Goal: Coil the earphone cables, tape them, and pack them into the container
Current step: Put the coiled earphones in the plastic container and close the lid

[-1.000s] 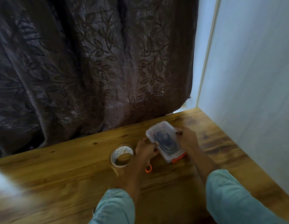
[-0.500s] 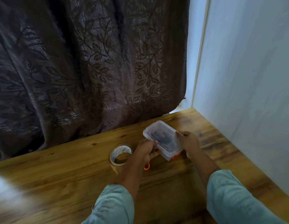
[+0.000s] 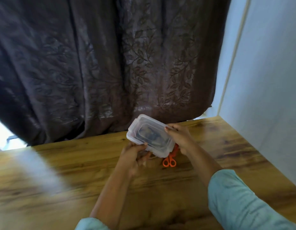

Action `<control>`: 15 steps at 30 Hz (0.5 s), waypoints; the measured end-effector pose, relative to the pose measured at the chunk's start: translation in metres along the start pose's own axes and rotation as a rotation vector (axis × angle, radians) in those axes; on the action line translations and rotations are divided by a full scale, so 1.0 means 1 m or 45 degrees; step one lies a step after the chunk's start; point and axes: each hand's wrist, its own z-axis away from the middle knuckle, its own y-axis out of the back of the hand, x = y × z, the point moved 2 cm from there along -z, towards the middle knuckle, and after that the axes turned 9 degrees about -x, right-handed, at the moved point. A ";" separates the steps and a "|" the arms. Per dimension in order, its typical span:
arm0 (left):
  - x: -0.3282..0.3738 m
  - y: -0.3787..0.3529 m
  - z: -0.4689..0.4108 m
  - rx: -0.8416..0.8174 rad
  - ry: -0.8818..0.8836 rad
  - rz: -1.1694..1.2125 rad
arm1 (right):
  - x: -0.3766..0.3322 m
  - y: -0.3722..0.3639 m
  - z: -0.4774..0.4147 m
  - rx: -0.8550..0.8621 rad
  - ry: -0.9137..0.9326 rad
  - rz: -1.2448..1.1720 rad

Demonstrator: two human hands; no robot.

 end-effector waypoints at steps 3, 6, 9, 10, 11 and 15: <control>0.003 0.046 0.027 0.056 0.013 0.062 | -0.001 -0.049 0.003 -0.085 -0.009 0.054; 0.002 0.091 0.050 0.089 0.053 0.090 | 0.000 -0.099 0.009 -0.185 -0.044 0.101; -0.003 0.133 0.071 0.146 0.113 0.123 | 0.002 -0.141 0.022 -0.281 -0.069 0.184; -0.004 0.145 0.078 0.169 0.132 0.129 | 0.005 -0.154 0.026 -0.312 -0.092 0.209; -0.006 0.157 0.084 0.188 0.150 0.129 | 0.008 -0.166 0.031 -0.335 -0.119 0.229; -0.014 0.191 0.106 0.235 0.238 0.107 | 0.021 -0.203 0.050 -0.390 -0.209 0.267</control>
